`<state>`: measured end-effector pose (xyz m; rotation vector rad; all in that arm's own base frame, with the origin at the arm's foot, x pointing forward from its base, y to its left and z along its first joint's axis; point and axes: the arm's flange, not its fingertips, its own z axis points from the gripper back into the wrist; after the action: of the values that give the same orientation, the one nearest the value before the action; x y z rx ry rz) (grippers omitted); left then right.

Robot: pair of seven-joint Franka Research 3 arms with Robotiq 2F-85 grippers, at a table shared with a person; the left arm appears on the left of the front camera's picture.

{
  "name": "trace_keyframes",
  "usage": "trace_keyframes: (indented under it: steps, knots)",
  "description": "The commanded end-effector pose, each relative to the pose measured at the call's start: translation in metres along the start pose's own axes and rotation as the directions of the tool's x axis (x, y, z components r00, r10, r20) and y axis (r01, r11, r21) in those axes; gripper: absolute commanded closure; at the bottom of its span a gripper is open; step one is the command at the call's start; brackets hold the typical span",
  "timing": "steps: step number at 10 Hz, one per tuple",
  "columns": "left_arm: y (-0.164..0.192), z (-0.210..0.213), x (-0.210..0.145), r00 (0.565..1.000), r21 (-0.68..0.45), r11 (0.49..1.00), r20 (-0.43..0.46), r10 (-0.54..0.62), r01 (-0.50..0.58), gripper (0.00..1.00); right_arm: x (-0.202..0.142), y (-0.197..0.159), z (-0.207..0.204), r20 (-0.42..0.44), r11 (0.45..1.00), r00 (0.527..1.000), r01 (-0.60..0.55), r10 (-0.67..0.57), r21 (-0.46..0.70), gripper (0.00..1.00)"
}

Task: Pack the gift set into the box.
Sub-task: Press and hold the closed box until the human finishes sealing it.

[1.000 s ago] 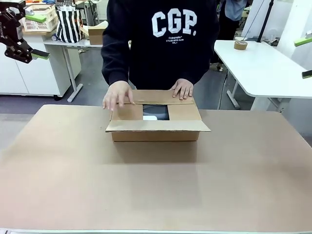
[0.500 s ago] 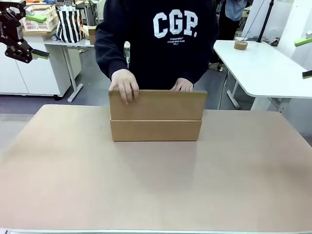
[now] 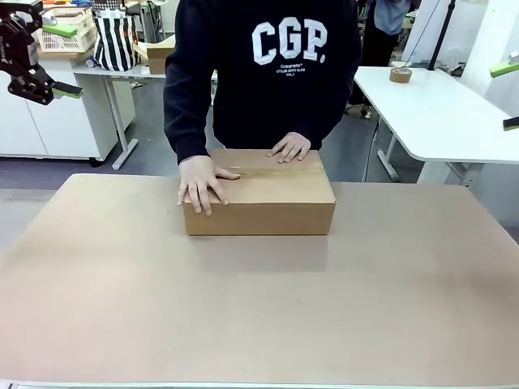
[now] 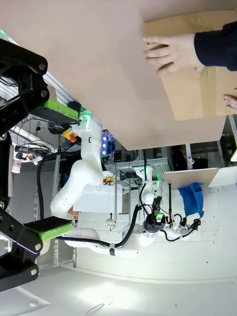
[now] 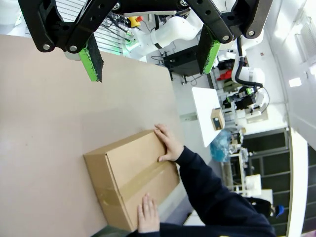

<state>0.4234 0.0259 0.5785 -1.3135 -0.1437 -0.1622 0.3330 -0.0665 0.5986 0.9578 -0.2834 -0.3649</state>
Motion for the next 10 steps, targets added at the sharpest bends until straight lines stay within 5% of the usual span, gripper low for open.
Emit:
trace_keyframes:
  steps: [1,10]
  knots:
    - [-0.0013,0.0021,-0.0019,1.000,0.000,1.000,-0.010,-0.006,0.006,0.00,0.0016,0.0003,-0.0008,-0.001,0.999,1.000,-0.023,0.023,0.029,0.00]
    - [-0.0013,0.0021,-0.0019,1.000,0.000,1.000,-0.010,-0.006,0.006,0.00,0.0016,0.0003,-0.0008,-0.001,0.999,1.000,-0.023,0.023,0.029,0.00]
